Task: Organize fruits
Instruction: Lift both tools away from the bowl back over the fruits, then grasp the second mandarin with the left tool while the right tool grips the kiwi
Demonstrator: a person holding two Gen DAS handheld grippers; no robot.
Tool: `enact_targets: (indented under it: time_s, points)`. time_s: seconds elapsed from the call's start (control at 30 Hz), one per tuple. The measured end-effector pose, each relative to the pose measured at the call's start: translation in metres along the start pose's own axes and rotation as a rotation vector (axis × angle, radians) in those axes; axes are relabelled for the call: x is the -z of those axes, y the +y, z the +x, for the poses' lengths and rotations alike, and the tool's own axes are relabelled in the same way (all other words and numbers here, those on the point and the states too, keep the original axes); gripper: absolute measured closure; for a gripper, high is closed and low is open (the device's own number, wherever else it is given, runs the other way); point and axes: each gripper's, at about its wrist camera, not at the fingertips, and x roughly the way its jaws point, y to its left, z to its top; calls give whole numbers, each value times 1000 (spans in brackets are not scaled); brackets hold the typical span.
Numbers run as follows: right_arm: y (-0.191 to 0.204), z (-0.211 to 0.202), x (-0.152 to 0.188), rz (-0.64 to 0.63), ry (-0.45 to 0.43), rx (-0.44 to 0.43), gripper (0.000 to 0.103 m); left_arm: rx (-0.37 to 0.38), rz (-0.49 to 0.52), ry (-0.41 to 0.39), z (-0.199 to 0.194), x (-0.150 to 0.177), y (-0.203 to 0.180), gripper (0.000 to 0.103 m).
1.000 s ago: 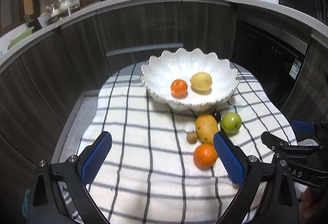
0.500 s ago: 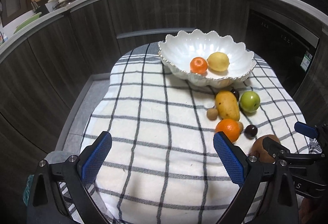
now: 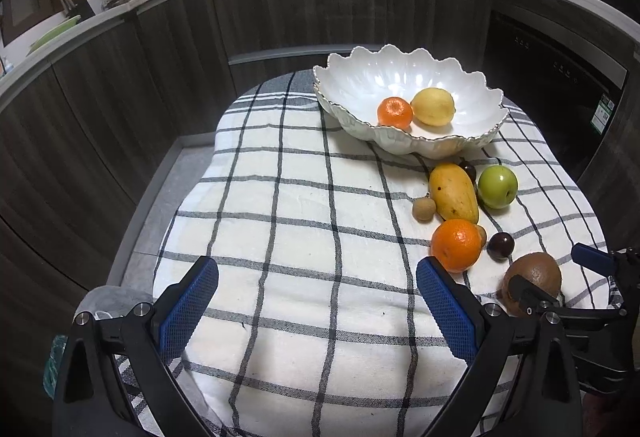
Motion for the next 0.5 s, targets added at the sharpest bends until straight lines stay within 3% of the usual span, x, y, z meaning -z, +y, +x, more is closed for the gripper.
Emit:
enact_targets:
  time_s: [0.33,0.5]
  points:
    - [1,13,2,-2,19,-14,18,9,-9,27,7,1,2,2]
    - [4,23,3,-10,46,-26,31,6,-4,28,8,2,1,2]
